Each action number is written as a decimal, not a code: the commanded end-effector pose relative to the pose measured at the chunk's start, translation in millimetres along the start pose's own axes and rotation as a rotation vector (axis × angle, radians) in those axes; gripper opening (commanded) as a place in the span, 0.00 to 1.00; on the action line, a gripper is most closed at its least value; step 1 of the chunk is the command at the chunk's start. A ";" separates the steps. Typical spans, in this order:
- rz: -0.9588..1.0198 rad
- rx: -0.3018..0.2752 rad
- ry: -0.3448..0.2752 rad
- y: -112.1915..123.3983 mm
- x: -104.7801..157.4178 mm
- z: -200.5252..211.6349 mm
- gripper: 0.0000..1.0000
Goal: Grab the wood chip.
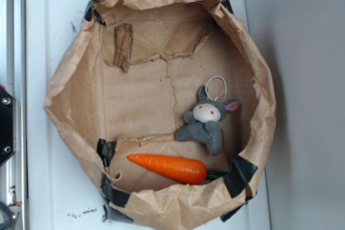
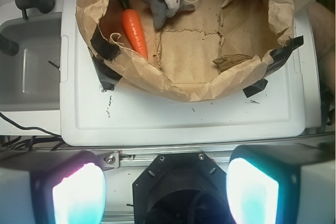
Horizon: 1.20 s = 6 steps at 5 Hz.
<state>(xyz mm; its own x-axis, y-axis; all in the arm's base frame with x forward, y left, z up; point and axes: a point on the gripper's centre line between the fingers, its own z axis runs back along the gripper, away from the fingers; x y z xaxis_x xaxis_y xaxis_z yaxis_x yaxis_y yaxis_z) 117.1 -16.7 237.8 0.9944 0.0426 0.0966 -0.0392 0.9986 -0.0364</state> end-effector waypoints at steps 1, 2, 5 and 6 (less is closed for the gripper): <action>0.000 0.000 0.000 0.0 0.0 0.0 1.00; 0.191 -0.060 -0.048 34.7 50.9 -7.1 1.00; 0.411 0.000 0.023 94.0 91.7 -31.7 1.00; 0.411 0.000 0.023 94.0 91.7 -31.7 1.00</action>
<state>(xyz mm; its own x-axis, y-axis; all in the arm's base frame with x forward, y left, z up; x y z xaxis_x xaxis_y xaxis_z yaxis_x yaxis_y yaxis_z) 208.4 71.9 201.1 0.8991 0.4376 0.0089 -0.4360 0.8972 -0.0697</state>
